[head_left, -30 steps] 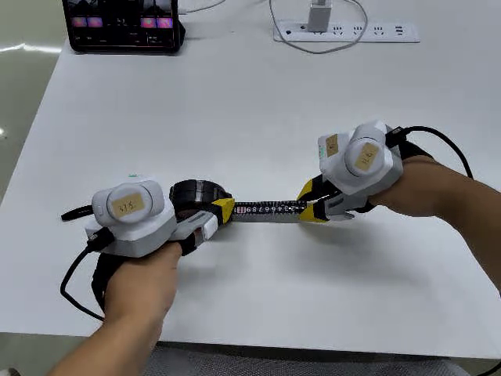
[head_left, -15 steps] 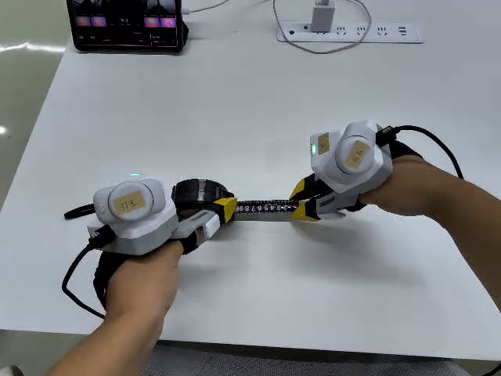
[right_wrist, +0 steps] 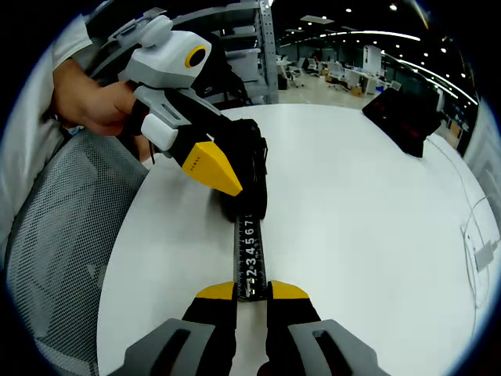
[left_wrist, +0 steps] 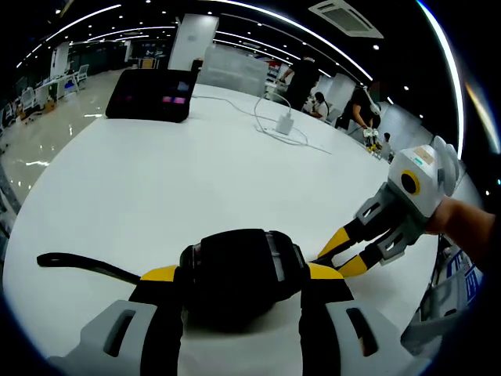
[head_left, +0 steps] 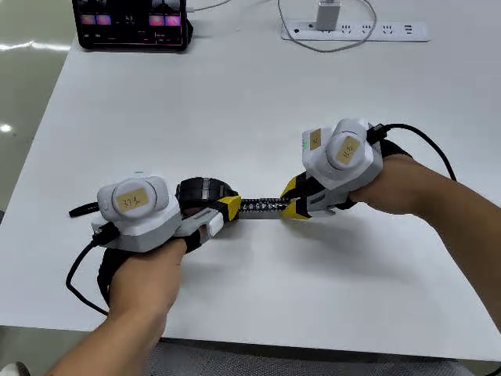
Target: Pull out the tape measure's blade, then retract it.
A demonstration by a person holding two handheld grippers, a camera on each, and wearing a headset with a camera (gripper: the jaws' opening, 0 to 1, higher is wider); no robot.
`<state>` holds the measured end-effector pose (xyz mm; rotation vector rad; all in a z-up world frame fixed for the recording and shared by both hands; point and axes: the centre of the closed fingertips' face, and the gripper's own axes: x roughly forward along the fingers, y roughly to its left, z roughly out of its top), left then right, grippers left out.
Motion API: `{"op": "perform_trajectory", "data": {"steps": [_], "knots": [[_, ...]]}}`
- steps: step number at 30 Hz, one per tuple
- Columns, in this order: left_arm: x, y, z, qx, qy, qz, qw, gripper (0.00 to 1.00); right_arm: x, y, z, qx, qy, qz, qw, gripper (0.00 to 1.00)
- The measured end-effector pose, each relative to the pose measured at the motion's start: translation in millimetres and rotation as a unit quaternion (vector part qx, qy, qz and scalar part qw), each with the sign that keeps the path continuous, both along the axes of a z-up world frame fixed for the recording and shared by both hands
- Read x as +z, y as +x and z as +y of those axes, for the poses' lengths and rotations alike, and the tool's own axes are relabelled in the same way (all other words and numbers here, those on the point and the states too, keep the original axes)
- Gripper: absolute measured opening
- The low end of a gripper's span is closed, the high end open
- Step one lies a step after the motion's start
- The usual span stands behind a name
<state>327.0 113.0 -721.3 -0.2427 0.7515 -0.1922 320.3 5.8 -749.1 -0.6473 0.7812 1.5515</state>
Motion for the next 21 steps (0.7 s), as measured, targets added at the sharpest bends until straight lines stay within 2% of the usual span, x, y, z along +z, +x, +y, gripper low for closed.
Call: {"op": "perform_trajectory", "data": {"steps": [21], "knots": [[0.0, -0.1, 0.1, 0.0, -0.006, 0.001, 1.0, 0.55, -0.5, -3.0, 26.1, 0.005, 0.014, 0.007, 0.9999, 0.1]]}}
